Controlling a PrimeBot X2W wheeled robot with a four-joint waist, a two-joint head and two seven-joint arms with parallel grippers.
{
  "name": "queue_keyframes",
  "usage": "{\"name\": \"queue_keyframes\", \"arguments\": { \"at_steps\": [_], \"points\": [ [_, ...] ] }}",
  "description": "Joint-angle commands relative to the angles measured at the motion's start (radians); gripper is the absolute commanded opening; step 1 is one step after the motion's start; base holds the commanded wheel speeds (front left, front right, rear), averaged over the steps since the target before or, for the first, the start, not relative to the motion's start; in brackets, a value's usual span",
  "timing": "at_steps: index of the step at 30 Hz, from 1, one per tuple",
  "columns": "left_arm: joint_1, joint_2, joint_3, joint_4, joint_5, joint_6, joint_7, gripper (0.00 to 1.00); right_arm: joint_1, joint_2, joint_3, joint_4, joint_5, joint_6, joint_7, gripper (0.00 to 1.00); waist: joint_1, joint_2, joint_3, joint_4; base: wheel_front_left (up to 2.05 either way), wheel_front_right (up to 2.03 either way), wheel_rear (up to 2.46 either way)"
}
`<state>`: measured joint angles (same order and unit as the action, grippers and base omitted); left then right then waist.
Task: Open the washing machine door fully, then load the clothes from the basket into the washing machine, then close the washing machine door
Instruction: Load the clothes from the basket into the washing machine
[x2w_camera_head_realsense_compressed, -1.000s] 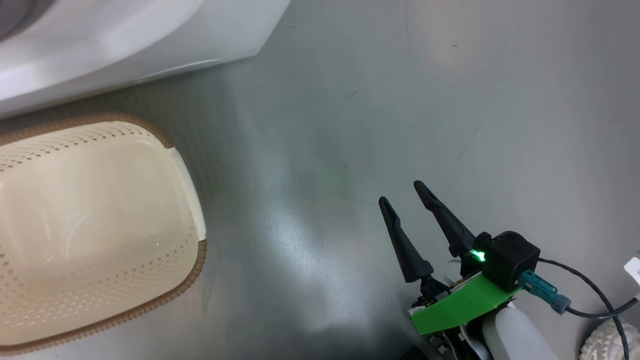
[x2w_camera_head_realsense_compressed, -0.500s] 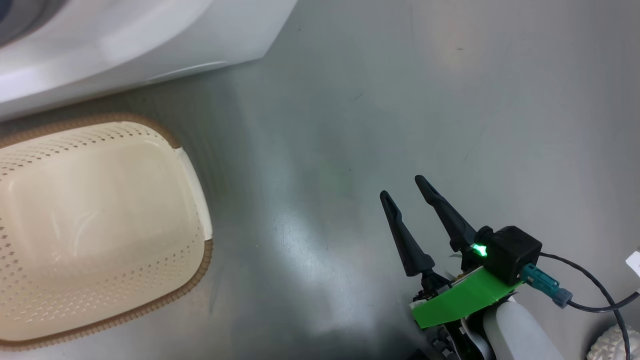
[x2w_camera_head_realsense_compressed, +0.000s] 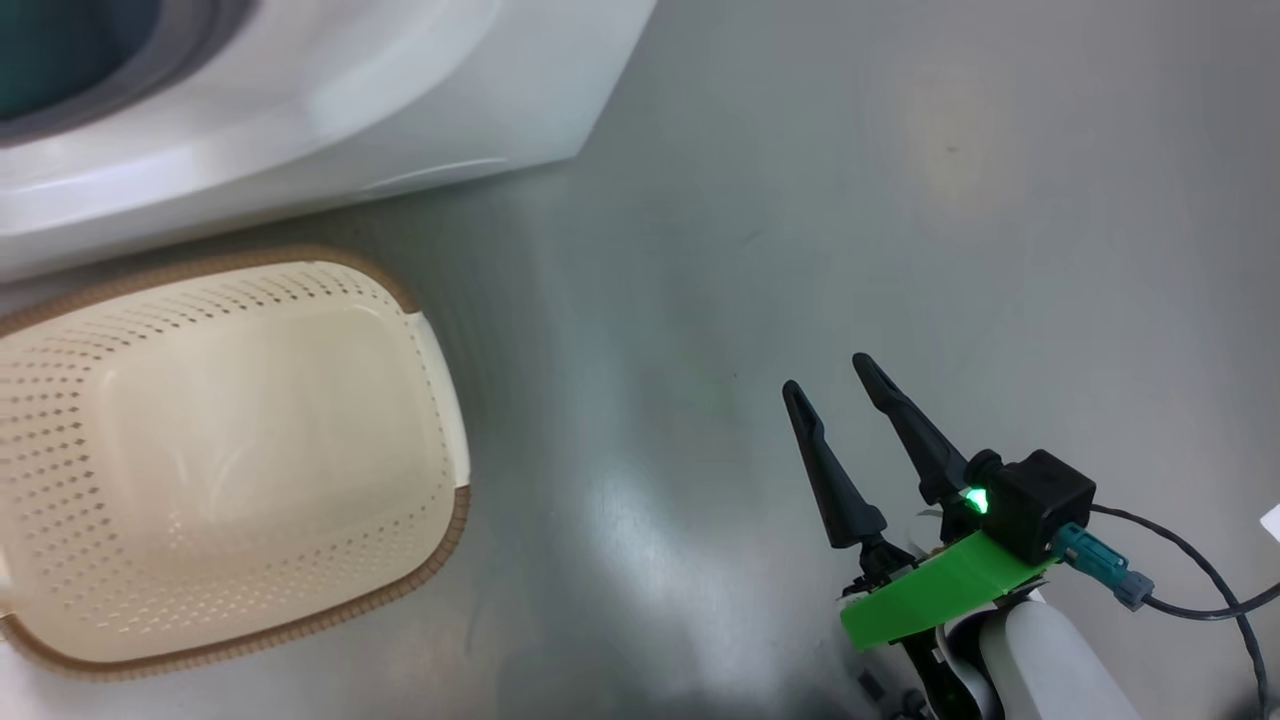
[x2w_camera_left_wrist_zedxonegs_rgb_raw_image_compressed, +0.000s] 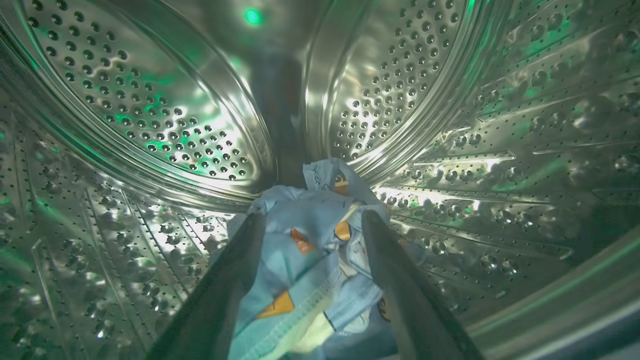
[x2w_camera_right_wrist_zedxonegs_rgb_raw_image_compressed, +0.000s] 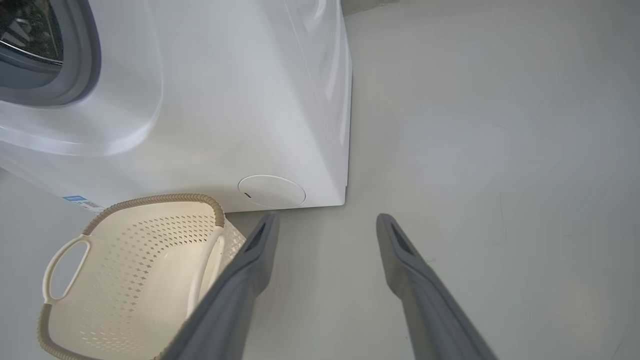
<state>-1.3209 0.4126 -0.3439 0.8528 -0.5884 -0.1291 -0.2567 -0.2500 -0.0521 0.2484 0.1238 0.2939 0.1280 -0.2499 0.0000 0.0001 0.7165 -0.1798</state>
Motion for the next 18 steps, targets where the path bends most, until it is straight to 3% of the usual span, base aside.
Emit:
{"name": "queue_keyframes", "arguments": {
  "at_steps": [1, 18],
  "points": [
    [0.028, 0.039, 0.024, -0.031, -0.002, -0.001, -0.005, 1.0, 0.011, 0.002, 0.018, -0.012, -0.008, 0.003, -0.012, 1.0, 0.0, -0.0001, -0.034, 0.027, 0.0, 0.0, 0.0],
    [0.354, -0.086, 0.147, -0.213, 0.052, 0.004, -0.005, 1.0, 0.042, 0.002, -0.024, 0.054, -0.042, 0.003, -0.012, 1.0, 0.0, -0.0001, -0.245, 0.117, 0.0, 0.0, 0.0]
  ]
}}
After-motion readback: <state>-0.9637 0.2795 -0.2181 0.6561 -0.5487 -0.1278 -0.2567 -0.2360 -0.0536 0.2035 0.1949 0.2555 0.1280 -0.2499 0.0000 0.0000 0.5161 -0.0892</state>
